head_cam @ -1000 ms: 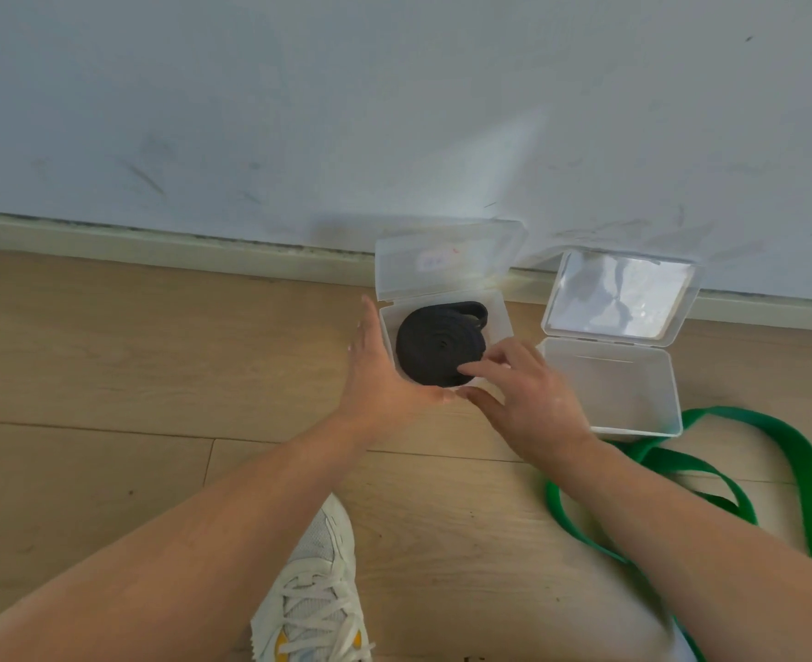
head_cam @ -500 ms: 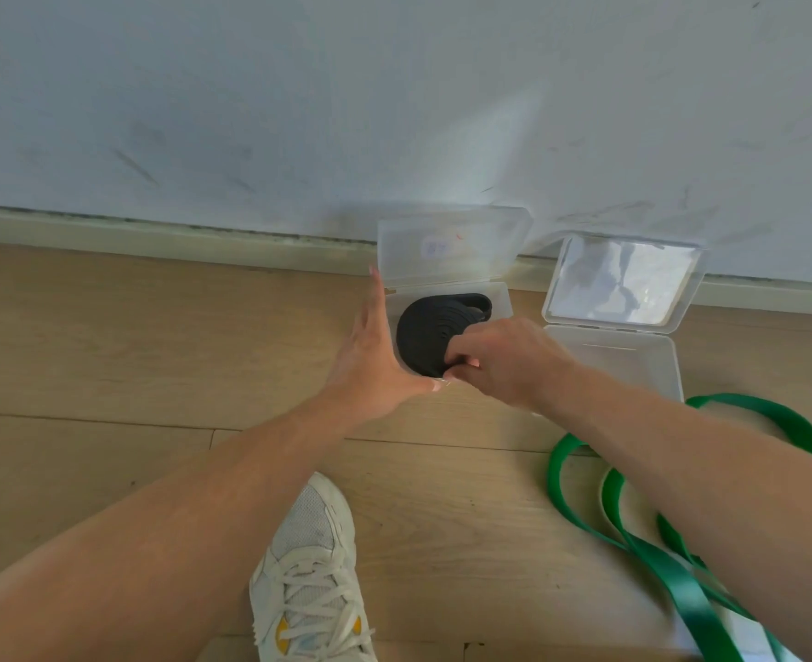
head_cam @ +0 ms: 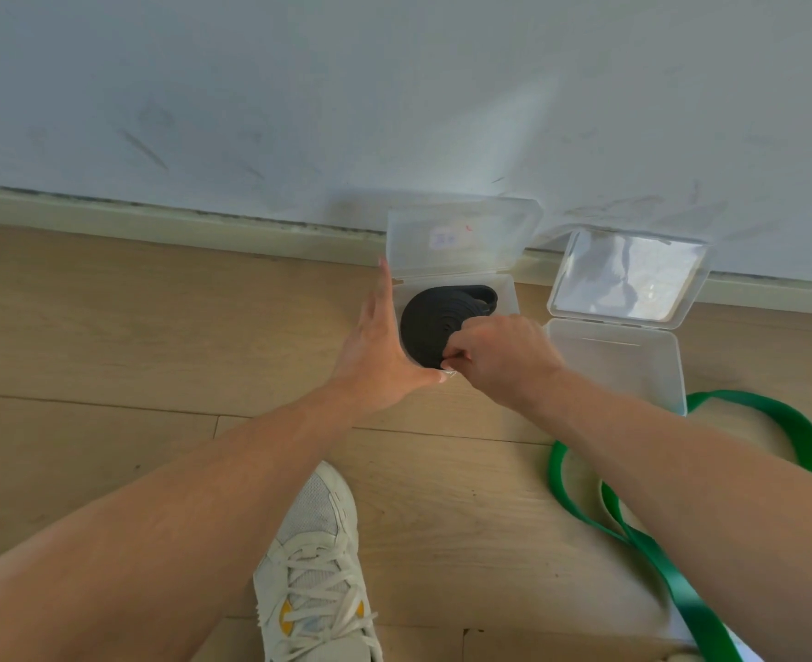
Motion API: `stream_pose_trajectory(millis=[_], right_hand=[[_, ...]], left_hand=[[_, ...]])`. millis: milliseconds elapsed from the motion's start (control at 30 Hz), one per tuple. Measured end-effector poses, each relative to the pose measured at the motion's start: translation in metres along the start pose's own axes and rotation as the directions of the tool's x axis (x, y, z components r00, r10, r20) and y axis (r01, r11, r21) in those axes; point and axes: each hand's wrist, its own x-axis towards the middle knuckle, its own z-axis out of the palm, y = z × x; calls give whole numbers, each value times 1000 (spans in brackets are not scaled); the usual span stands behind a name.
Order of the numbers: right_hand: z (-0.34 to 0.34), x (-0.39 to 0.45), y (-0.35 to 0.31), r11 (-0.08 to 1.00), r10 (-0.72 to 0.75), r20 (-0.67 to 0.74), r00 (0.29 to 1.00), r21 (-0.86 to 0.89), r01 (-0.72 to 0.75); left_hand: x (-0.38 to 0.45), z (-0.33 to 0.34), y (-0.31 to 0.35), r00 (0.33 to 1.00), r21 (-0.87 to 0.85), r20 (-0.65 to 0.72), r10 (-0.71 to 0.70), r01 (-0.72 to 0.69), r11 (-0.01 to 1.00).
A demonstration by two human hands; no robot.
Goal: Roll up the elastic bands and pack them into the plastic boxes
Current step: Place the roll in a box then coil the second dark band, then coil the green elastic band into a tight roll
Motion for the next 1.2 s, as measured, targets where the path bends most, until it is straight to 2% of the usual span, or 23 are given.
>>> stream_pose_trajectory(millis=[133, 333, 467, 567, 667, 800, 867, 933, 1000, 1067, 1133, 1200], right_hand=[[-2, 5, -3, 998, -35, 39, 999, -47, 37], [-1, 11, -6, 999, 52, 50, 997, -1, -52], [-2, 4, -2, 991, 107, 49, 993, 79, -110], [9, -14, -6, 985, 121, -28, 992, 126, -117], [27, -40, -12, 983, 132, -213, 968, 153, -100], [48, -80, -7, 992, 81, -263, 961, 117, -52], [48, -101, 1, 979, 164, -287, 944, 168, -119], [44, -124, 13, 910, 378, -298, 877, 297, -291], [39, -152, 24, 775, 605, -248, 757, 403, -487], [42, -184, 33, 675, 725, -165, 668, 357, -645], [56, -211, 39, 629, 765, -5, 644, 221, -745], [74, -229, 41, 625, 741, 228, 631, 110, -773]], left_hand=[[-1, -2, 0, 1000, 22, -4, 6, -6, 1000], [-6, -2, 3, 999, 49, -46, -15, 18, 999], [-6, -3, 3, 999, 2, -42, -29, 29, 1000], [-7, -5, 5, 997, -38, -69, -22, 19, 999], [-6, -8, 1, 998, -52, -54, -29, 26, 998], [-6, -17, 6, 999, -29, 37, -19, 20, 999], [-9, -21, 15, 998, -31, 67, -12, 14, 999], [-13, -21, 19, 996, -34, 80, -31, 34, 999], [-21, -21, 22, 997, 4, 49, -54, 54, 999], [-31, -18, 26, 996, 76, -20, -85, 86, 993], [-37, -20, 34, 998, 149, -59, -30, 38, 988], [-41, -25, 53, 998, 178, 42, 55, -62, 982]])
